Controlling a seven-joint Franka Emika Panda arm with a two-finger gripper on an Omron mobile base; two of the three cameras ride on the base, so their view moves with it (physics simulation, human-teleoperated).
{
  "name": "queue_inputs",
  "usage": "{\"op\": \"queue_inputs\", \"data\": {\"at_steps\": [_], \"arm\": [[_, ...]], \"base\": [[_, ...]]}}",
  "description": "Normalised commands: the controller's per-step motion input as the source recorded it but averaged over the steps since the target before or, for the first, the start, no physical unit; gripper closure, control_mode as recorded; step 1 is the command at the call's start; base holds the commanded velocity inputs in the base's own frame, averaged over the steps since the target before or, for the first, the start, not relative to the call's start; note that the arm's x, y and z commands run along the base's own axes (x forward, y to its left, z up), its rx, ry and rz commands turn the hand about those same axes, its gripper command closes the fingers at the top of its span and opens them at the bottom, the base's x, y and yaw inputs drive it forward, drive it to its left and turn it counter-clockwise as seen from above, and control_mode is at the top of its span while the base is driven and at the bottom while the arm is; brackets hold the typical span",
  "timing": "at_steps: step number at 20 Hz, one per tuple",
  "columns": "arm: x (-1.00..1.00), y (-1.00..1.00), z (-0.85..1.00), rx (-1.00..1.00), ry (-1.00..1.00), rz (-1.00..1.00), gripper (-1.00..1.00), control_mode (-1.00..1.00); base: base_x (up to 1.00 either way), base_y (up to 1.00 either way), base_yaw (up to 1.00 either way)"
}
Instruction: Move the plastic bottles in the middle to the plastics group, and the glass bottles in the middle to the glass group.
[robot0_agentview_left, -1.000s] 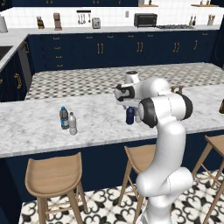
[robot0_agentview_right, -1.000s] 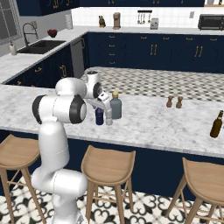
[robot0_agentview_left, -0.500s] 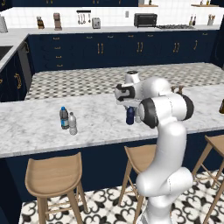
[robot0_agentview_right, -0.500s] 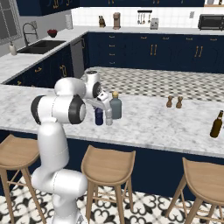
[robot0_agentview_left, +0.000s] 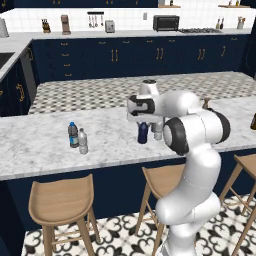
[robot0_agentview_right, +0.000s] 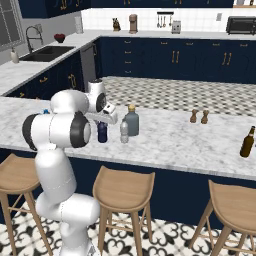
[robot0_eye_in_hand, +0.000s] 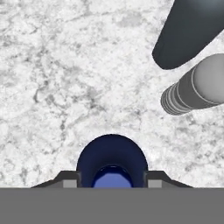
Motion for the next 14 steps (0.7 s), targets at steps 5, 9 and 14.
{"op": "queue_inputs", "data": {"at_steps": [5,9,14], "arm": [[-0.08,1.00,0.19,0.00,0.00,0.25,1.00,-1.00],[0.00,0.76,0.10,0.00,0.00,0.25,1.00,-1.00],[0.00,0.81,0.03,0.00,0.00,0.23,1.00,-1.00]], "base": [[0.00,0.00,0.00],[0.00,0.00,0.00],[0.00,0.00,0.00]]}}
